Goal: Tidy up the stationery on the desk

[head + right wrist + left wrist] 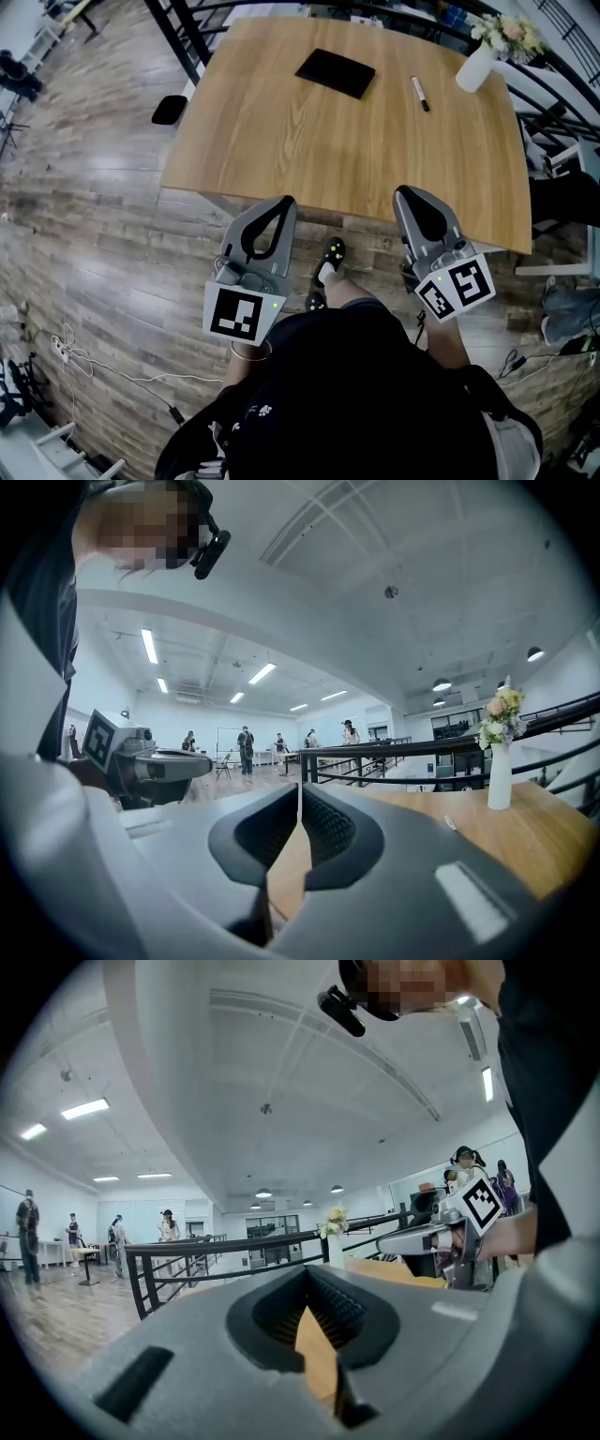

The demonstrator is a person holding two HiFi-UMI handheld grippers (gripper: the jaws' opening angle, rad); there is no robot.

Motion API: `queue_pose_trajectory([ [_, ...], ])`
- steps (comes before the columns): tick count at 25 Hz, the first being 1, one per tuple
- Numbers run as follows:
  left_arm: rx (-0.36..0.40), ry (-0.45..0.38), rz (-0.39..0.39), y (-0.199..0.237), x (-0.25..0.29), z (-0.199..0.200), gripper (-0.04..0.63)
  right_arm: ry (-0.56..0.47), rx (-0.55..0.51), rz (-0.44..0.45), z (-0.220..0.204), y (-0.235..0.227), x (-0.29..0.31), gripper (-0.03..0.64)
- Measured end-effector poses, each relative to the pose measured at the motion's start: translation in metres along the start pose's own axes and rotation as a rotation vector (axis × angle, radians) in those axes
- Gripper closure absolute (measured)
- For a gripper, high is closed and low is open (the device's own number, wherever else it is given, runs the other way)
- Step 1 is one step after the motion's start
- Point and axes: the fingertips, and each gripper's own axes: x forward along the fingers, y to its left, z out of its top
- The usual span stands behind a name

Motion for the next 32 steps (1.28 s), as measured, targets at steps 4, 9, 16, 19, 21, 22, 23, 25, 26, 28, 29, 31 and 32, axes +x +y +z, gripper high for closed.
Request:
queue_pose_trajectory([
  [4,0.017,0.002,0.019,0.019,0.015,0.005,0.609,-0.014,-0.009,0.008,0.008,-0.016,0.025,0.604],
  [9,0.030,0.007,0.015,0.037,0.054,0.003,0.609,-0.016,-0.021,0.008,0.011,-0.047,0.052,0.600],
  [16,0.013,0.021,-0.009,0.059,0.108,-0.005,0.609,-0.001,-0.032,-0.013,0.013,-0.091,0.087,0.597],
  [19,0.009,0.021,-0.024,0.067,0.129,-0.006,0.609,0.001,-0.040,-0.016,0.015,-0.108,0.102,0.594],
  [21,0.006,0.025,-0.031,0.072,0.142,-0.008,0.609,-0.001,-0.044,-0.021,0.016,-0.119,0.111,0.594],
  [22,0.005,0.028,-0.031,0.075,0.148,-0.008,0.609,-0.001,-0.045,-0.023,0.017,-0.125,0.115,0.594],
  [23,0.006,0.029,-0.032,0.078,0.154,-0.008,0.609,-0.002,-0.045,-0.024,0.018,-0.130,0.119,0.592],
  [25,0.012,0.031,-0.035,0.083,0.164,-0.007,0.609,-0.001,-0.049,-0.023,0.021,-0.139,0.125,0.589],
  [26,0.013,0.032,-0.036,0.084,0.167,-0.006,0.608,0.000,-0.053,-0.023,0.022,-0.142,0.128,0.588],
  [28,0.005,0.032,-0.031,0.089,0.173,-0.005,0.603,0.002,-0.058,-0.024,0.025,-0.148,0.133,0.588],
  [29,0.001,0.032,-0.027,0.091,0.176,-0.004,0.603,0.001,-0.059,-0.023,0.026,-0.151,0.137,0.588],
  [31,0.006,0.036,-0.023,0.095,0.183,-0.003,0.603,0.001,-0.062,-0.019,0.029,-0.157,0.142,0.586],
  [32,0.009,0.040,-0.022,0.096,0.187,-0.003,0.603,0.002,-0.065,-0.018,0.030,-0.161,0.143,0.586],
])
